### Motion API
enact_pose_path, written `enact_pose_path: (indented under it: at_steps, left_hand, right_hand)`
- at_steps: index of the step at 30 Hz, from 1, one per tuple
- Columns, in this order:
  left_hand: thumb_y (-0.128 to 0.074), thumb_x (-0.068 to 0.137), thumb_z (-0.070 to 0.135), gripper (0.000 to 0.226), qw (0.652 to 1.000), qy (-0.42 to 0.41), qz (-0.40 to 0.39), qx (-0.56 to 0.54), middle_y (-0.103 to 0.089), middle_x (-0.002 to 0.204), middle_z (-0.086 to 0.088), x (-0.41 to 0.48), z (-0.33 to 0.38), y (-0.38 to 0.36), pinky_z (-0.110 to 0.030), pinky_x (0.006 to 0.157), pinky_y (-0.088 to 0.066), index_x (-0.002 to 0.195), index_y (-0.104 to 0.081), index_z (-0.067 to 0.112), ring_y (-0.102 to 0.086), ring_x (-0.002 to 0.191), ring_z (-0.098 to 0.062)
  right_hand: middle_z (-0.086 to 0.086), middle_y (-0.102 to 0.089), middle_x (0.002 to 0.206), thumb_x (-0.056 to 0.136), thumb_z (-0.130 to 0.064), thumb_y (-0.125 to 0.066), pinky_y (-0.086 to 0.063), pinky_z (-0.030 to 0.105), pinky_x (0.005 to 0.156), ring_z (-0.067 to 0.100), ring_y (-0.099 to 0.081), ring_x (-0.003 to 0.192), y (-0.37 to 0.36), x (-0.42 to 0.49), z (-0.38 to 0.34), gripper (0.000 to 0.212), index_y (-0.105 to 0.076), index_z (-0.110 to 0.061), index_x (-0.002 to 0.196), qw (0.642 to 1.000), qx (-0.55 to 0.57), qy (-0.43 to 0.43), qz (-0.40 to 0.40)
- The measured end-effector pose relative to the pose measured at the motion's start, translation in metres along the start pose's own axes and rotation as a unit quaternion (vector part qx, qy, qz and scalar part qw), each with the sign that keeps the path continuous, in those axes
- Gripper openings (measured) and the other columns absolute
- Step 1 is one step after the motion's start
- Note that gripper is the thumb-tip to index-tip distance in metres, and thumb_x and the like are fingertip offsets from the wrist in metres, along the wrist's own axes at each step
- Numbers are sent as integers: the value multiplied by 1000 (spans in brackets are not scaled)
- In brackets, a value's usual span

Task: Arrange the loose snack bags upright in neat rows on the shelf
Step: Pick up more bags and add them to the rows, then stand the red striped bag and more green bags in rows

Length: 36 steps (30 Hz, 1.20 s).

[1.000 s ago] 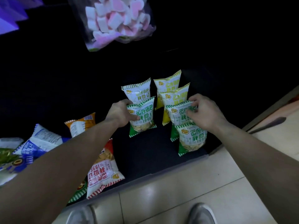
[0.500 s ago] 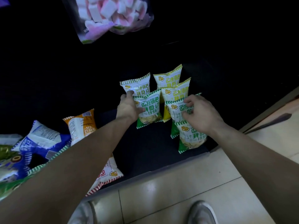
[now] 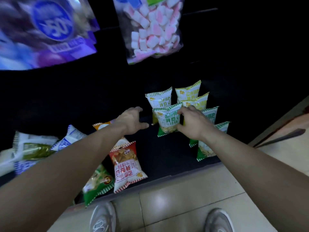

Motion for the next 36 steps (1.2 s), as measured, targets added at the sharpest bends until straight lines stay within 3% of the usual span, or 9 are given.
enact_pose_path:
  at_steps: [6, 9, 14, 17, 21, 25, 30, 34, 36]
  left_hand:
    - [-64, 89, 50, 73, 998, 6, -45, 47, -48, 145, -9, -98, -62, 25, -32, 101, -42, 147, -38, 16, -49, 128, -24]
    - [-62, 90, 49, 77, 998, 32, -42, 26, -46, 146, -11, -136, -104, 9, -34, 99, -43, 150, -29, 13, -50, 126, -27]
    - [-60, 89, 51, 81, 995, 69, -65, 8, -43, 147, -15, -164, -159, -24, -42, 102, -43, 151, -21, 15, -46, 129, -31]
    - [-61, 90, 50, 75, 995, 68, -79, -11, -45, 145, -13, -166, -175, -38, -41, 101, -44, 149, -25, 18, -50, 126, -30]
    - [-59, 91, 50, 78, 994, 68, -87, -11, -42, 148, -11, -157, -188, -41, -41, 104, -42, 151, -23, 18, -49, 128, -30]
    - [-59, 90, 52, 80, 993, 80, -84, -20, -40, 150, -10, -154, -195, -38, -45, 107, -41, 152, -21, 19, -46, 131, -30]
    - [-60, 91, 49, 77, 994, 75, -77, -23, -42, 148, -10, -158, -194, -36, -41, 106, -40, 151, -23, 18, -46, 130, -28]
    - [-61, 90, 49, 78, 994, 72, -76, -18, -37, 153, -9, -159, -188, -34, -41, 108, -39, 152, -23, 20, -44, 133, -28]
    - [-60, 90, 50, 78, 995, 66, -74, -15, -37, 153, -10, -159, -182, -33, -42, 107, -40, 152, -24, 19, -45, 132, -28]
  right_hand:
    - [6, -50, 135, 92, -43, -61, -45, 38, 94, 26, -49, 123, -22, -14, -88, 55, -45, -21, 140, 996, -19, 59, -63]
    - [7, -54, 133, 94, -48, -58, -48, 39, 92, 26, -54, 118, -69, -24, -124, 56, -45, -20, 141, 988, -40, 72, -128]
    - [14, -57, 129, 96, -59, -43, -51, 41, 85, 34, -60, 111, -170, -31, -141, 62, -41, -11, 136, 980, -10, -16, -199]
    - [16, -53, 135, 94, -60, -47, -49, 42, 86, 35, -58, 117, -212, -32, -145, 74, -31, -8, 143, 975, 15, -70, -209]
    - [11, -59, 127, 82, -56, -69, -53, 44, 89, 30, -62, 109, -239, -25, -143, 77, -34, -12, 135, 966, 92, -114, -214]
    - [3, -60, 115, 75, -48, -83, -51, 35, 85, 23, -62, 107, -237, -20, -137, 73, -44, -11, 124, 955, 136, -136, -226]
    - [-1, -66, 111, 31, -80, -79, -56, 39, 86, 17, -66, 96, -244, -13, -121, 93, -62, -27, 106, 957, 134, -128, -222]
    - [-5, -65, 110, 64, -59, -84, -55, 39, 85, 18, -65, 97, -219, -27, -126, 73, -47, -24, 117, 960, 137, -103, -223]
    - [-7, -65, 111, 67, -58, -83, -54, 39, 88, 18, -65, 98, -210, -30, -124, 73, -46, -26, 122, 960, 123, -87, -236]
Point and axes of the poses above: each hand's wrist, its own x-axis towards the middle knuckle, its own y-axis out of the back of the hand, z = x × y, the point moved 6 cm from there along x, towards the middle knuckle
